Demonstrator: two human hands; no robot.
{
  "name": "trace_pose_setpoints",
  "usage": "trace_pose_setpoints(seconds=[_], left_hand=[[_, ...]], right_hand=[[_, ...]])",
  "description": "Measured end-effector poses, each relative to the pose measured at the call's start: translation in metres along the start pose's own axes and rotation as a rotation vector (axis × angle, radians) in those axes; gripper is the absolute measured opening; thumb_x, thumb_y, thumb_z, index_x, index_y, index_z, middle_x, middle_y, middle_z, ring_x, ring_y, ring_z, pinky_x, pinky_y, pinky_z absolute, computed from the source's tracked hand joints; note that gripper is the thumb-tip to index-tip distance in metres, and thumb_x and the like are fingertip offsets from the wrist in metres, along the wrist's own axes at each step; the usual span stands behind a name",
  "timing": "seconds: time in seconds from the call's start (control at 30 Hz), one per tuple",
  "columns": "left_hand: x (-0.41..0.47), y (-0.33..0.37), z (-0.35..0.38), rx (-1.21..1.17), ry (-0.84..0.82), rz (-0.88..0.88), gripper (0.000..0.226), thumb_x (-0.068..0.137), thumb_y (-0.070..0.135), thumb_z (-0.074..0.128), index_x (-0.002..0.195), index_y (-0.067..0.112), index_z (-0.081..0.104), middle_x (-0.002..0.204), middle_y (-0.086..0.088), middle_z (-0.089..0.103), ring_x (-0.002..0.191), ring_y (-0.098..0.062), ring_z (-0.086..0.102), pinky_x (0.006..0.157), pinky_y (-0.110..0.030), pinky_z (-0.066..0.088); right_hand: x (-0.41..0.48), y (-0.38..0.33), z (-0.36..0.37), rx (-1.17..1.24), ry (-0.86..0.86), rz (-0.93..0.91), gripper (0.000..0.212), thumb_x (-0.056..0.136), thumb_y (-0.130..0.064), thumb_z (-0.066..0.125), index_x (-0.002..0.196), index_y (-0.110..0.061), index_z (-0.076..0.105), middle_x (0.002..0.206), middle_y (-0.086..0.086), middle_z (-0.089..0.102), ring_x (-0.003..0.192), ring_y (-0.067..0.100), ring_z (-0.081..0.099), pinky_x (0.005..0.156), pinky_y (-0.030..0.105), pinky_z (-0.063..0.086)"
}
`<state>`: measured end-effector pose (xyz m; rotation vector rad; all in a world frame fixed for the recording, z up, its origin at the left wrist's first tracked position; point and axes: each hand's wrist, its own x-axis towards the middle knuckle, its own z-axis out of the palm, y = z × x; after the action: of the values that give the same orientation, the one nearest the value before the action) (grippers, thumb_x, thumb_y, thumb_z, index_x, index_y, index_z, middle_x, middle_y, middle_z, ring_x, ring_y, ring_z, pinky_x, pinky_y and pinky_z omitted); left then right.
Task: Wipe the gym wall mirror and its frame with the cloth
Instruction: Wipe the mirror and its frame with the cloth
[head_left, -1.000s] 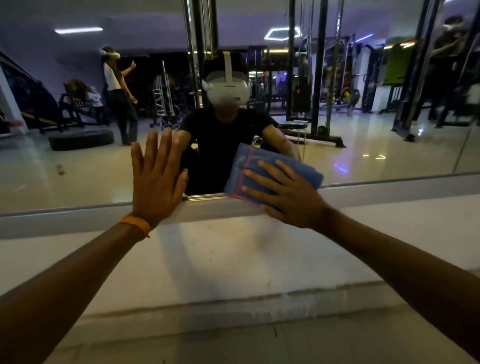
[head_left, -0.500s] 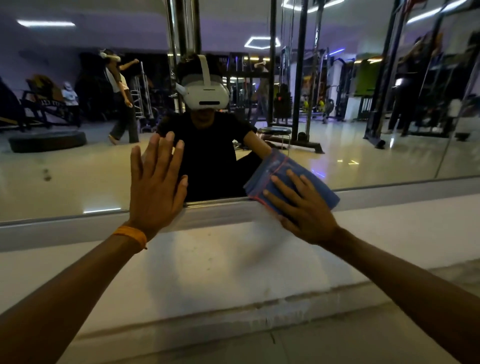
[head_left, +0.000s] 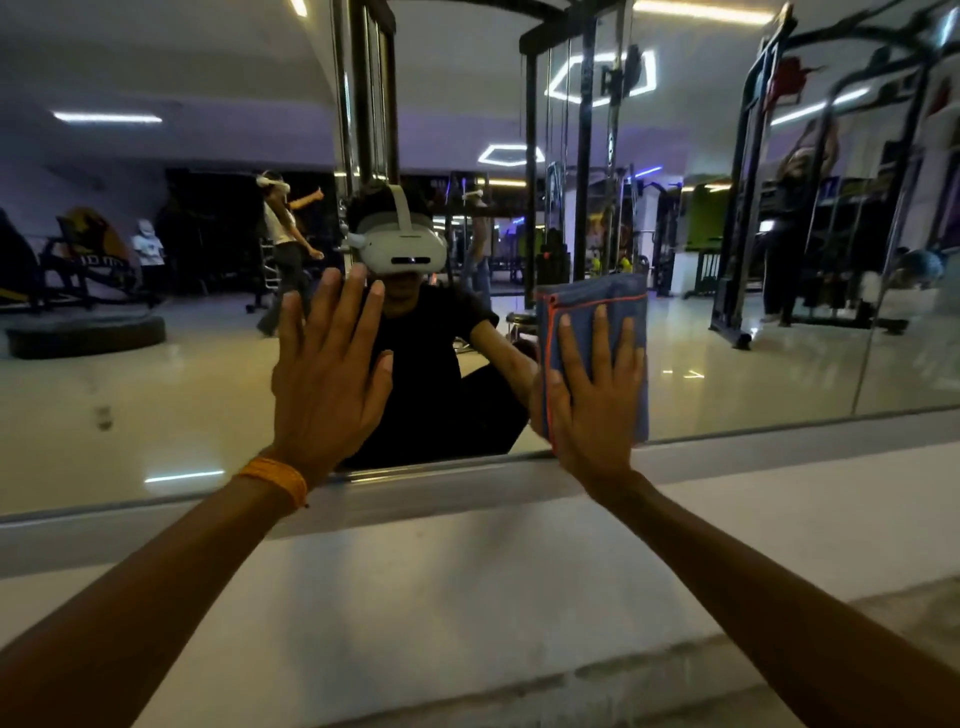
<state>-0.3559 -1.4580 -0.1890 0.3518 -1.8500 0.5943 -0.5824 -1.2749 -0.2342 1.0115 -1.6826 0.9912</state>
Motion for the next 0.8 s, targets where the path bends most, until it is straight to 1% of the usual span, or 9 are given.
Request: trace_pose_setpoints(seconds=[0.17,0.23,0.3,0.37,0.43,0.53,0.6,0.73,0.8], left_hand=[[0.034,-0.015,-0.001,0.026,-0.022,0.045,0.069,0.105,0.038,0.037,0.164,0.008,0.019,0.173,-0.013,0.011,0.16,-0.032,0.006,0.126,-0.064,0.008],[0.041,-0.02,-0.004,0.021,-0.009,0.052,0.069,0.105,0.038,0.037,0.164,0.008,0.018,0.173,-0.012,0.01,0.16,-0.032,0.005,0.126,-0.064,0.008],[0.055,-0.024,-0.008,0.006,0.019,0.029,0.07,0.105,0.038,0.038,0.164,0.007,0.017,0.173,-0.012,0.007,0.161,-0.032,0.003,0.127,-0.062,0.005],[0.074,-0.027,-0.012,-0.017,0.024,-0.001,0.07,0.105,0.04,0.035,0.165,0.009,0.015,0.174,-0.011,0.004,0.161,-0.031,0.0,0.128,-0.06,0.003],[0.087,-0.029,-0.017,-0.044,0.0,-0.029,0.07,0.105,0.044,0.029,0.165,0.011,0.013,0.174,-0.011,0.003,0.161,-0.029,-0.002,0.128,-0.06,0.002],[0.085,-0.031,-0.021,-0.055,-0.026,-0.013,0.068,0.106,0.041,0.027,0.165,0.01,0.013,0.174,-0.011,0.004,0.161,-0.028,-0.002,0.127,-0.061,0.005],[0.08,-0.036,-0.023,-0.043,-0.033,0.027,0.068,0.106,0.039,0.028,0.165,0.01,0.014,0.174,-0.01,0.004,0.161,-0.027,-0.003,0.127,-0.061,0.008],[0.086,-0.048,-0.025,-0.038,-0.017,0.012,0.068,0.105,0.04,0.03,0.165,0.01,0.015,0.174,-0.01,0.004,0.161,-0.027,-0.002,0.127,-0.06,0.007],[0.095,-0.049,-0.026,-0.054,-0.021,-0.006,0.069,0.105,0.043,0.029,0.165,0.011,0.016,0.174,-0.01,0.004,0.161,-0.026,-0.003,0.128,-0.06,0.006]], right_hand=[[0.059,-0.007,-0.005,-0.07,-0.037,-0.529,0.055,0.108,-0.042,0.039,0.16,-0.023,0.036,0.169,0.011,0.024,0.159,0.035,0.011,0.128,0.056,0.005],[0.097,0.006,-0.016,-0.059,0.073,-0.345,0.057,0.108,-0.043,0.037,0.16,-0.022,0.035,0.17,0.01,0.023,0.159,0.033,0.01,0.128,0.054,0.006],[0.125,0.0,-0.021,-0.02,0.213,-0.008,0.058,0.108,-0.045,0.033,0.161,-0.023,0.032,0.17,0.01,0.022,0.159,0.034,0.01,0.127,0.057,0.008],[0.12,-0.03,-0.01,-0.013,0.253,0.094,0.058,0.108,-0.045,0.03,0.162,-0.024,0.03,0.171,0.01,0.018,0.159,0.035,0.008,0.128,0.055,0.002],[0.086,-0.058,0.007,-0.036,0.103,-0.175,0.057,0.108,-0.042,0.031,0.162,-0.023,0.031,0.172,0.009,0.016,0.16,0.034,0.004,0.128,0.051,-0.004],[0.061,-0.045,0.005,-0.114,-0.085,-0.597,0.056,0.108,-0.044,0.034,0.16,-0.024,0.035,0.171,0.008,0.02,0.159,0.034,0.008,0.128,0.056,0.007],[0.093,-0.018,-0.012,-0.154,-0.083,-0.675,0.058,0.108,-0.047,0.035,0.161,-0.025,0.034,0.171,0.007,0.02,0.159,0.032,0.01,0.127,0.057,0.011],[0.166,0.013,-0.043,-0.095,0.144,-0.109,0.064,0.108,-0.056,0.023,0.164,-0.024,0.025,0.173,0.008,0.014,0.16,0.03,0.001,0.126,0.062,0.008],[0.169,-0.009,-0.035,-0.076,0.171,0.007,0.063,0.108,-0.06,0.013,0.165,-0.032,0.013,0.174,0.005,0.006,0.16,0.029,-0.005,0.128,0.055,-0.002]])
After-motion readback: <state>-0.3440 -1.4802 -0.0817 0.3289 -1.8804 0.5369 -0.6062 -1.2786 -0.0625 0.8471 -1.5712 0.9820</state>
